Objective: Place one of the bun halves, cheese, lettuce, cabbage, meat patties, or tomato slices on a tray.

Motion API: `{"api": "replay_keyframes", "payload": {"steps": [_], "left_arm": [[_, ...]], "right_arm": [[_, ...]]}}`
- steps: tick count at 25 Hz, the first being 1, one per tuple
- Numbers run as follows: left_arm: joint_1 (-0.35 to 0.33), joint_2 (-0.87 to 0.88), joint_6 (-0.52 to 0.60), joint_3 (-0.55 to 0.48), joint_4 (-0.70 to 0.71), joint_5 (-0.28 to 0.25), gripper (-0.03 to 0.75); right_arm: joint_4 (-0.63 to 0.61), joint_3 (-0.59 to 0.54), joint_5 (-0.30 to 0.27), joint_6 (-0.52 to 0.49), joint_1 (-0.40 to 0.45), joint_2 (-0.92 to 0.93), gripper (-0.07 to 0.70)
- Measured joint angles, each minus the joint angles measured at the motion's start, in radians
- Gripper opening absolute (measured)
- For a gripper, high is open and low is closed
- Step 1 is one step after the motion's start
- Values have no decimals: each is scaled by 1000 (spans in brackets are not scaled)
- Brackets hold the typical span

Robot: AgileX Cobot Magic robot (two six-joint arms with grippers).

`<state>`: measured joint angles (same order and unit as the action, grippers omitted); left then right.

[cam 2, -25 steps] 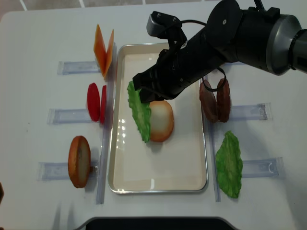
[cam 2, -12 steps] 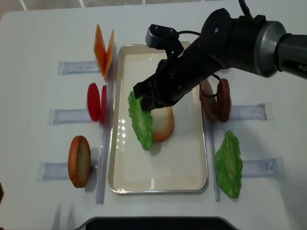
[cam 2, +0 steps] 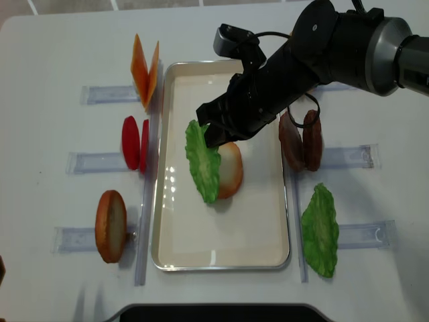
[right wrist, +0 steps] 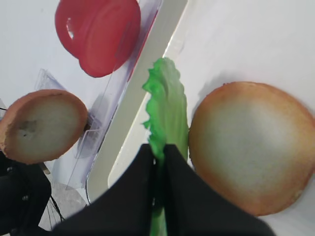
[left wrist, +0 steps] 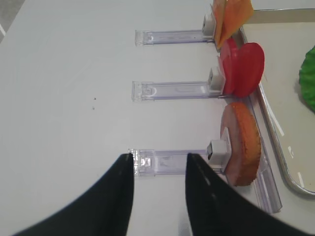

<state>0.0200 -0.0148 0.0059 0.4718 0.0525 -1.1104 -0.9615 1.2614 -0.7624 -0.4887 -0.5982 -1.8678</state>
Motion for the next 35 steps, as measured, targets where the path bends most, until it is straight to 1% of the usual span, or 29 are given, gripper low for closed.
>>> {"api": "replay_keyframes", "payload": {"steps": [5,8,9,11,13,15,17,18,19,20,22,24,26,27,29,31,35], "left_arm": [[0,0,0,0,0,0,273],[0,0,0,0,0,0,273],[0,0,0,0,0,0,273],[0,0,0,0,0,0,273],[0,0,0,0,0,0,273],[0,0,0,0,0,0,273],[0,0,0,0,0,0,273],[0,0,0,0,0,0,273],[0,0,1,0,0,0,273],[0,0,1,0,0,0,273],[0,0,1,0,0,0,273],[0,0,1,0,0,0,273],[0,0,1,0,0,0,273],[0,0,1,0,0,0,273],[0,0,1,0,0,0,273],[0,0,1,0,0,0,273],[0,0,1,0,0,0,273]], "right_arm": [[7,1,-1,-2,1,0,24],[40,2,-1,-3,3,0,70],[64,2,-2,0,6,0,105],[131,5,-6,23,19,0,204],[240,20,-21,68,42,0,302],[380,65,-64,155,71,8,367],[537,134,-122,258,96,24,389],[607,171,-155,305,100,33,394],[691,222,-202,365,100,46,398],[751,253,-234,403,90,54,400],[856,303,-296,489,57,64,403],[942,312,-329,555,23,65,403],[969,312,-351,586,25,65,403],[972,312,-363,587,48,65,403],[982,313,-393,577,124,65,403],[1005,313,-426,567,247,65,403],[1008,313,-447,521,504,65,403]]}}
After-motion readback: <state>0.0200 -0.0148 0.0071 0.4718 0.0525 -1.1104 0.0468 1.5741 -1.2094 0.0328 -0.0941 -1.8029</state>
